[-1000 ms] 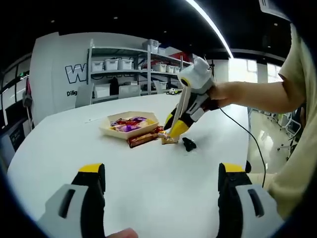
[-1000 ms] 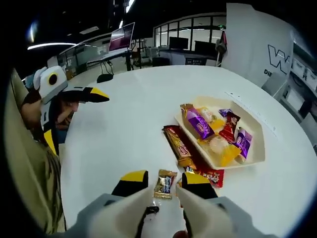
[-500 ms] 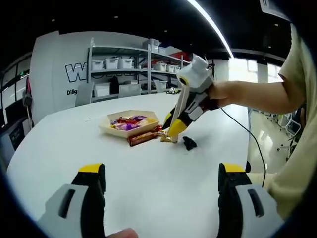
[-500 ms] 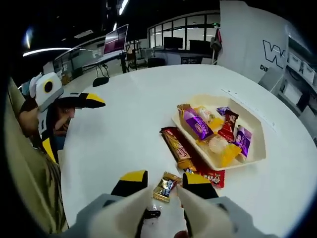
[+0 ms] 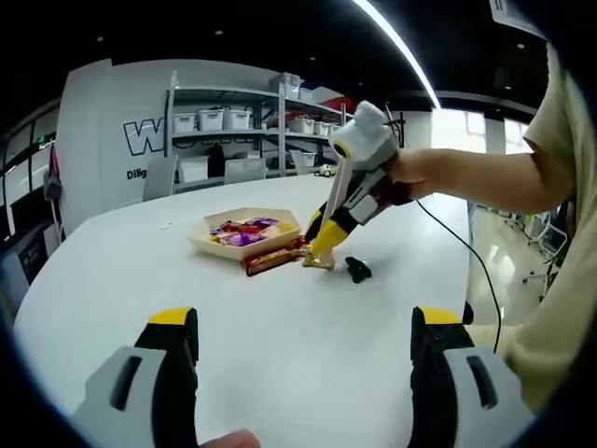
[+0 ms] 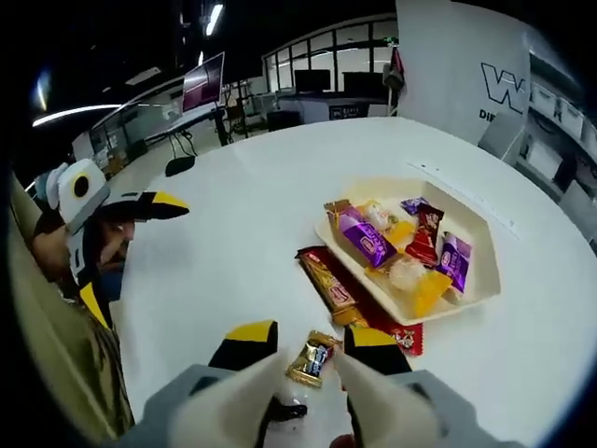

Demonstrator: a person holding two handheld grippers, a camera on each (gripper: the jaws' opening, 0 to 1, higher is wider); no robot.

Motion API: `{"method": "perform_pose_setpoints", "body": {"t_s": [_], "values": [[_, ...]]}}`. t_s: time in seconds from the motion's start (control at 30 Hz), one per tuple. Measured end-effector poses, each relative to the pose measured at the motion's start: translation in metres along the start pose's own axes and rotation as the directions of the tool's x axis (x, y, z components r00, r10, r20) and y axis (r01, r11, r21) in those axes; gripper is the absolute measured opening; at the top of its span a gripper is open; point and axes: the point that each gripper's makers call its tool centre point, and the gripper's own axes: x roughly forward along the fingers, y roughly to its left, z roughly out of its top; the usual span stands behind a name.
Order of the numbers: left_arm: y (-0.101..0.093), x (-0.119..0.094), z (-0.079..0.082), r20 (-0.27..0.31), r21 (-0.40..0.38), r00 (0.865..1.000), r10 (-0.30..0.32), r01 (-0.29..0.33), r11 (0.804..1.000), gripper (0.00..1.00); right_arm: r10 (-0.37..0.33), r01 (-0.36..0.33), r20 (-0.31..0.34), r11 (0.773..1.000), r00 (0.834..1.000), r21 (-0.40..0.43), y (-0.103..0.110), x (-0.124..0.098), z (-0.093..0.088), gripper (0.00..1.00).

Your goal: Place the target food into the container with the food tongs after gripping and lifting it, then release it inside without dropping or visibly crushing the food.

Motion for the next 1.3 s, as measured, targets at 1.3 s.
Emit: {"method": "perform_pose_setpoints", "body": {"t_s": [1.3], "values": [[0.002, -0.002, -0.002, 0.003, -0.007, 1.0, 0.005, -0.005, 1.0, 0.92, 0.026, -0.025, 0.003, 0.997, 1.0, -0.077, 0.005, -0.008, 0.022, 0.17]]}}
